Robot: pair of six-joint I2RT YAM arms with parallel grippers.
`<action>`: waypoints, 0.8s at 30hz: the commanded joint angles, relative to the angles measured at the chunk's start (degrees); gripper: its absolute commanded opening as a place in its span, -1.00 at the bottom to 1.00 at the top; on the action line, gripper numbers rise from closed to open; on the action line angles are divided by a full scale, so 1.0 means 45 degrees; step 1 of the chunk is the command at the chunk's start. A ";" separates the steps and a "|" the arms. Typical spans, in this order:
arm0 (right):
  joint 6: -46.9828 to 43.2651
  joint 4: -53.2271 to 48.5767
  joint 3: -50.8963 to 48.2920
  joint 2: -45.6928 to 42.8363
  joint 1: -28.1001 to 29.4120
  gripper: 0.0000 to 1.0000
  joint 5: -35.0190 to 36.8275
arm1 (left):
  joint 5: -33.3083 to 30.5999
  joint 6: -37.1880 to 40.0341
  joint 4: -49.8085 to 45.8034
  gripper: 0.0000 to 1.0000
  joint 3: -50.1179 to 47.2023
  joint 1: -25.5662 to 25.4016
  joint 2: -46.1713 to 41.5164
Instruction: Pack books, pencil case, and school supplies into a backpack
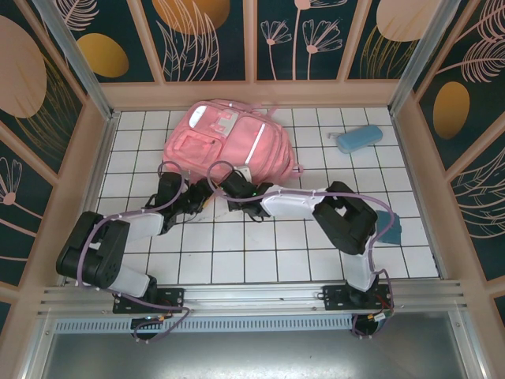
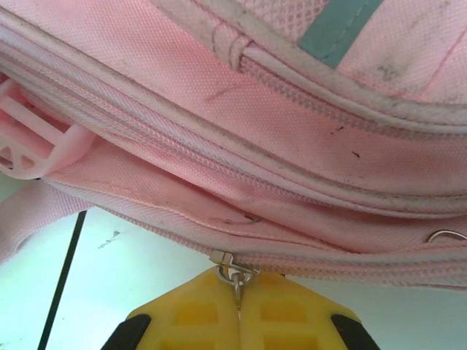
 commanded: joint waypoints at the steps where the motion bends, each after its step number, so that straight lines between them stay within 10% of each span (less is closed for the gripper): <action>1: -0.0179 0.0486 -0.0306 -0.0696 -0.0221 -1.00 -0.0781 | 0.0057 -0.0777 0.1423 0.08 0.0228 -0.0396 0.0502; 24: -0.0118 0.0608 -0.0602 -0.0658 -0.0377 -1.00 -0.1125 | -0.0911 -0.2629 0.3609 -0.36 0.1314 -0.0963 0.3653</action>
